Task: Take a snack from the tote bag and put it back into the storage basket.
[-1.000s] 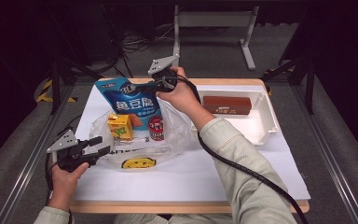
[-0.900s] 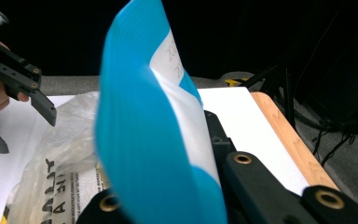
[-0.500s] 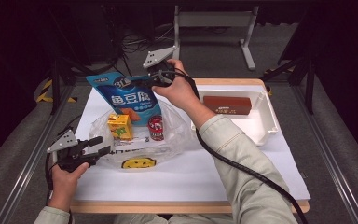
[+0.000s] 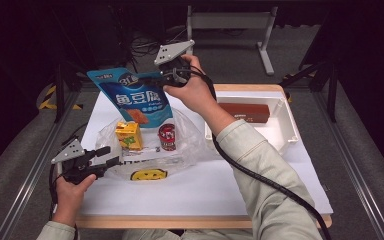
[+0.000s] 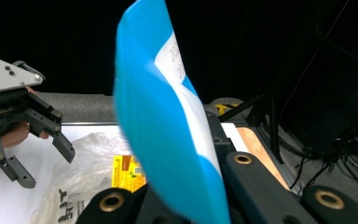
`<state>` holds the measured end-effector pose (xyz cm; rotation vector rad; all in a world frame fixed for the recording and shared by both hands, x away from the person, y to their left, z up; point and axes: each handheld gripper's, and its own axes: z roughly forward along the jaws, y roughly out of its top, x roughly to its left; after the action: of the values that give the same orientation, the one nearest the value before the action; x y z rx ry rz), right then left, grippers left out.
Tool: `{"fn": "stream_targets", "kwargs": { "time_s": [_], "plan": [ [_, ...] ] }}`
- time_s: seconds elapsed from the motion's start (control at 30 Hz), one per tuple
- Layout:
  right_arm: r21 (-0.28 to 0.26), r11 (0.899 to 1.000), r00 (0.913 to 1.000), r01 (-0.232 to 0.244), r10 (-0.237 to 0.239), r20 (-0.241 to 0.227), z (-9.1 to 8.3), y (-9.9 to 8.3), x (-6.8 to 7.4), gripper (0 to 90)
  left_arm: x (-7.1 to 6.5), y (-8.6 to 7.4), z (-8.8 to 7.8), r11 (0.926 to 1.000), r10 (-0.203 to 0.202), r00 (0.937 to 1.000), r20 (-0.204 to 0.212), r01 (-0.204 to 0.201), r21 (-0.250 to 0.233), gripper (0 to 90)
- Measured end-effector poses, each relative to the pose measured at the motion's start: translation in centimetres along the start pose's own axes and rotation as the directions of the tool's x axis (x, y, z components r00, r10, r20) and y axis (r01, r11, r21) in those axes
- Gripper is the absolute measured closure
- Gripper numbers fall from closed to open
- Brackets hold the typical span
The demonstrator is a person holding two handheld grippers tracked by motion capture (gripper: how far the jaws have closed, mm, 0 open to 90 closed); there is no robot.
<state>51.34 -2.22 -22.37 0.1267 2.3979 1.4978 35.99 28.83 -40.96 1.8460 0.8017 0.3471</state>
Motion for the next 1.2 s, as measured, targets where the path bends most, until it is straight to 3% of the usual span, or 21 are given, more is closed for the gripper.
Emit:
{"fn": "stream_targets", "kwargs": {
  "time_s": [0.57,0.77,1.2],
  "plan": [
    [-0.063,0.998,0.9993,0.022,-0.020,0.031,-2.9,2.3,0.3,90.0,0.0,0.0,0.0,1.0000,-0.004,1.0000,0.001,0.004,0.003,43.4],
    [-0.064,0.997,0.9983,0.033,-0.030,0.050,-3.7,2.7,0.5,90.0,-0.1,0.0,0.1,1.0000,-0.006,1.0000,0.002,0.006,0.002,43.4],
    [-0.069,0.997,0.9953,0.029,-0.023,0.094,-7.3,2.8,-0.2,89.9,0.0,-0.1,0.2,1.0000,-0.001,1.0000,0.000,0.001,0.007,43.4]
  ]
}}
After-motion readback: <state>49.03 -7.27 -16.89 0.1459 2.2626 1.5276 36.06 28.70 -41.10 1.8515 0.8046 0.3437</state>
